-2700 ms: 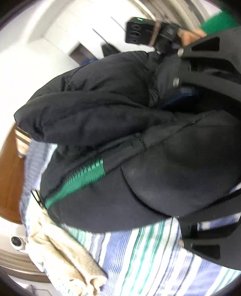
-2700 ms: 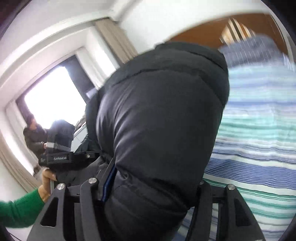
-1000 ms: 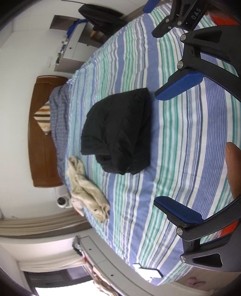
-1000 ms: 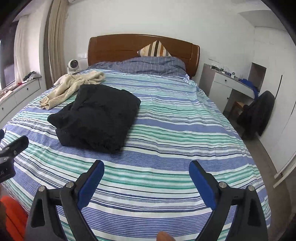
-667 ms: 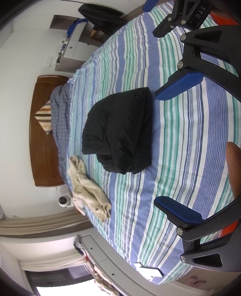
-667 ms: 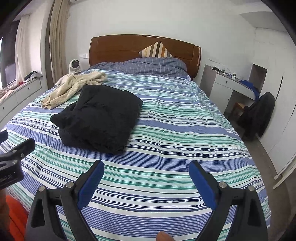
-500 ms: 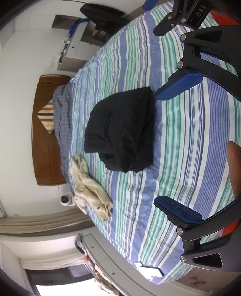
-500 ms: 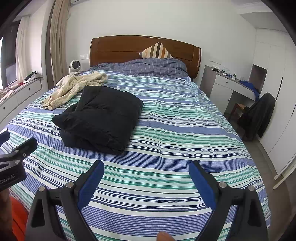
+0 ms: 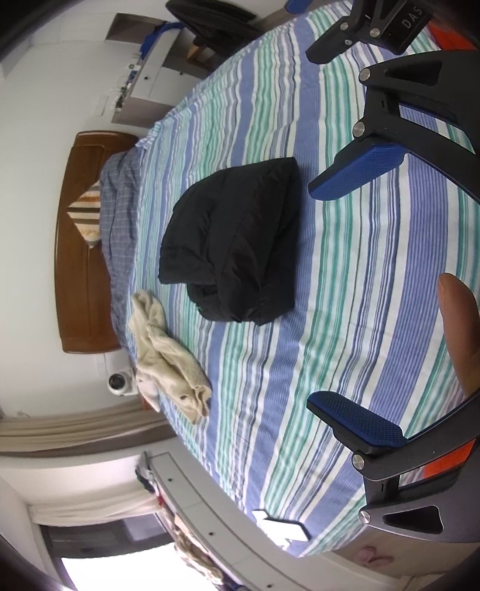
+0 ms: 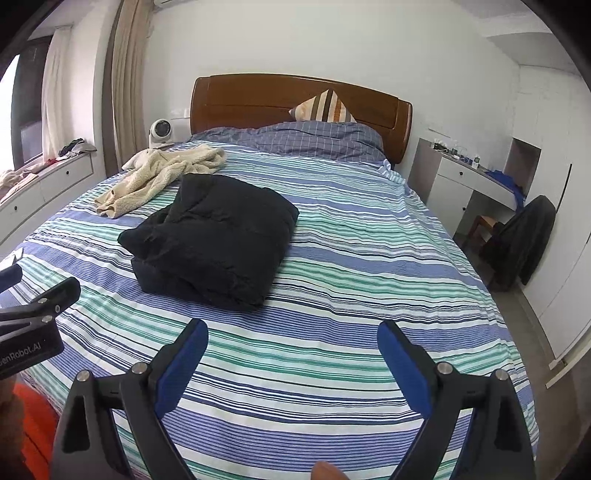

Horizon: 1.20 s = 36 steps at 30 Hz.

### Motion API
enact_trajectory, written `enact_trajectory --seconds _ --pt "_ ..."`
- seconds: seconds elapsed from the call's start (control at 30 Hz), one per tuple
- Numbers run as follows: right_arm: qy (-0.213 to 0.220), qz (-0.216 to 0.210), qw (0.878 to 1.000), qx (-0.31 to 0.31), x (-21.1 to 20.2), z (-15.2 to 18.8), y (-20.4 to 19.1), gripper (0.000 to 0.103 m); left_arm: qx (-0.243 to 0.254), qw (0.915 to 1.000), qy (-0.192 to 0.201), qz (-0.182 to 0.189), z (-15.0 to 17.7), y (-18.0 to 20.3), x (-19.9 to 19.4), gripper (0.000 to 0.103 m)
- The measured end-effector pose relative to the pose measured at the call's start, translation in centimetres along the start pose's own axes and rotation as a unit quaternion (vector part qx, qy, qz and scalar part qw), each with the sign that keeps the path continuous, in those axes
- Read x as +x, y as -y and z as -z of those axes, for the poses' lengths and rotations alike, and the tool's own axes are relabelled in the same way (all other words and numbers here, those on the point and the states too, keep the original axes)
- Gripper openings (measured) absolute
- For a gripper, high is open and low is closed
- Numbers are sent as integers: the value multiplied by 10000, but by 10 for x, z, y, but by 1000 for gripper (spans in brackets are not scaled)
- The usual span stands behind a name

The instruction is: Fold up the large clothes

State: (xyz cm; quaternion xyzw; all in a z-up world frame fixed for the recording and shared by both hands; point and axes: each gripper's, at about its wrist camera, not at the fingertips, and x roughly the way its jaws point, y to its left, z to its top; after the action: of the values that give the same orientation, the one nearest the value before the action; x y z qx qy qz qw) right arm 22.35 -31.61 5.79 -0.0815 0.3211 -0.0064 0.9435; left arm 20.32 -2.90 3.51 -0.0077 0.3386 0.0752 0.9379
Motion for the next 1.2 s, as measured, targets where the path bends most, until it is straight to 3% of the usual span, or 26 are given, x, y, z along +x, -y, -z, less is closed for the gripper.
enact_trajectory --seconds 0.5,1.2 --pt "-19 -319 9993 174 -4 -6 5 94 167 9998 110 -31 -8 4 -10 103" --pt "-92 -265 9996 103 -9 -15 2 94 168 9996 178 -119 -12 1 -16 103"
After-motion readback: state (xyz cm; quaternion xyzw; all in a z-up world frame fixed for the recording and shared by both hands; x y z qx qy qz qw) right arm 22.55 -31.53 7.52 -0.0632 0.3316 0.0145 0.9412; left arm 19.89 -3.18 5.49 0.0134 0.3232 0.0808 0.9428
